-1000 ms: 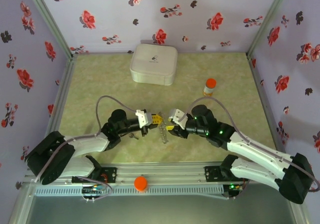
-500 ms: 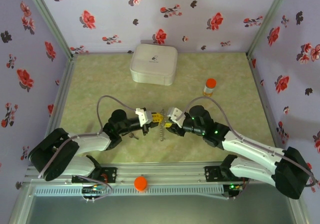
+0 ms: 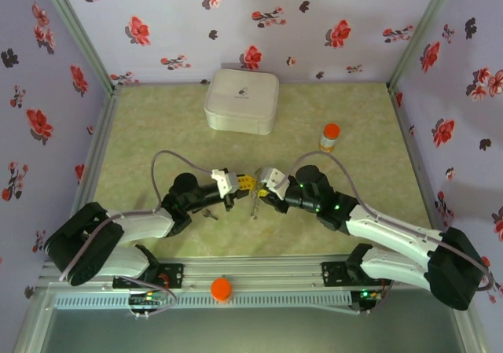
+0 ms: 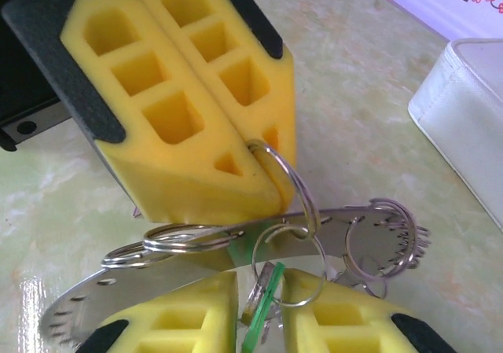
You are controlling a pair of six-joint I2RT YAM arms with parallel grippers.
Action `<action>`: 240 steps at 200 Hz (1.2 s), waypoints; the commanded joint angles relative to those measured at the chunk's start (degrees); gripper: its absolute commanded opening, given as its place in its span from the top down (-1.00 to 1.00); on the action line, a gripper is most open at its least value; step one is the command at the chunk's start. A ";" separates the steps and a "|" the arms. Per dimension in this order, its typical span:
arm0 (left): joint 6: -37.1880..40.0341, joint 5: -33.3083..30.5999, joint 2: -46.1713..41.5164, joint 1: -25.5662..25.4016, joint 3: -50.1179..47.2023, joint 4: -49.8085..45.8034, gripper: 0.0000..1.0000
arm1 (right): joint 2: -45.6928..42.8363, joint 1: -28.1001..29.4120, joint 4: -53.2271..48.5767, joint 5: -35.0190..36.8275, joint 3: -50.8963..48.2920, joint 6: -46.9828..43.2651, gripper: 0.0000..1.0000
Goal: Put the keys on the keyring
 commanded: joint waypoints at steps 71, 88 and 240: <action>0.03 -1.65 -2.44 -0.76 0.19 3.72 1.00 | -0.02 0.94 -3.20 1.26 3.00 -1.02 1.00; 0.16 -1.16 -3.00 -1.21 0.94 3.45 1.00 | 1.53 1.52 -5.31 -0.29 3.84 -1.70 1.00; 0.89 3.81 -4.70 -2.43 2.75 1.17 1.00 | 1.98 1.81 -15.60 -4.96 7.42 -3.11 1.00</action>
